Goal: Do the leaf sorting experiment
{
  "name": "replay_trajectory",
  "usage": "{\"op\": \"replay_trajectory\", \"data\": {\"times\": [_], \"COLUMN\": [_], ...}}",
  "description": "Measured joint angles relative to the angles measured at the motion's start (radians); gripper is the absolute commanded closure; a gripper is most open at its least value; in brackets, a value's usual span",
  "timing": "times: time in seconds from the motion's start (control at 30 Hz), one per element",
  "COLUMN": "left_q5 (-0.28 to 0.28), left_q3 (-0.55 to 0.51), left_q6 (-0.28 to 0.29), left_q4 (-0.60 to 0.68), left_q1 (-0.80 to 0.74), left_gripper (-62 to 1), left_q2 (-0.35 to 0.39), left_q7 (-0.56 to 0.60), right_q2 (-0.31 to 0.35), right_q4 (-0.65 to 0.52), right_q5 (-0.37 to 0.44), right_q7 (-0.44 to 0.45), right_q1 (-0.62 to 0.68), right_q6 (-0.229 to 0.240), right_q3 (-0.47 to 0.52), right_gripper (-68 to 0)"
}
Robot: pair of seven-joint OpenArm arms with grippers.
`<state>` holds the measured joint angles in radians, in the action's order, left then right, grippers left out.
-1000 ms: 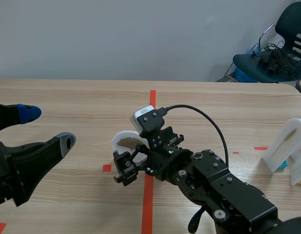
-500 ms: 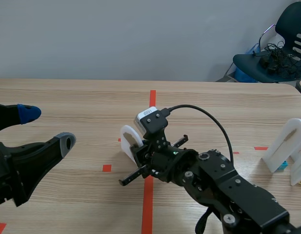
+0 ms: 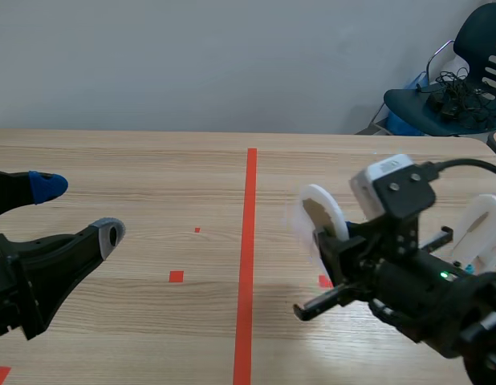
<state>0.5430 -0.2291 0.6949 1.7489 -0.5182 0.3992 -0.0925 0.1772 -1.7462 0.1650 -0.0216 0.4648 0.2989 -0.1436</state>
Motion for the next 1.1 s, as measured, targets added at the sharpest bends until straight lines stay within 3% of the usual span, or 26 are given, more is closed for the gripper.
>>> {"op": "replay_trajectory", "data": {"times": [0.17, 0.37, 0.83, 0.9, 1.1], "left_q5": [0.000, 0.000, 0.000, 0.000, 0.000], "left_q3": [0.000, 0.000, 0.000, 0.000, 0.000], "left_q6": [0.000, 0.000, 0.000, 0.000, 0.000], "left_q4": [0.000, 0.000, 0.000, 0.000, 0.000], "left_q1": [0.000, 0.000, 0.000, 0.000, 0.000], "left_gripper": [-62.3, -62.3, -62.3, -62.3, -62.3], "left_q2": [0.000, 0.000, 0.000, 0.000, 0.000], "left_q7": [0.000, 0.000, 0.000, 0.000, 0.000], "right_q2": [-0.005, -0.005, -0.005, -0.005, -0.005], "right_q4": [-0.004, 0.074, 0.451, 0.459, 0.460], "right_q5": [0.026, 0.026, 0.015, 0.015, 0.015], "right_q7": [0.000, 0.005, 0.090, 0.103, 0.114], "right_q1": [0.085, 0.029, -0.163, -0.162, -0.162], "right_q6": [-0.011, -0.019, -0.023, -0.023, -0.023], "right_q3": [0.153, 0.272, 0.286, 0.287, 0.331], "right_gripper": [-3.7, -3.7, -3.9, -7.5, -26.8]}}
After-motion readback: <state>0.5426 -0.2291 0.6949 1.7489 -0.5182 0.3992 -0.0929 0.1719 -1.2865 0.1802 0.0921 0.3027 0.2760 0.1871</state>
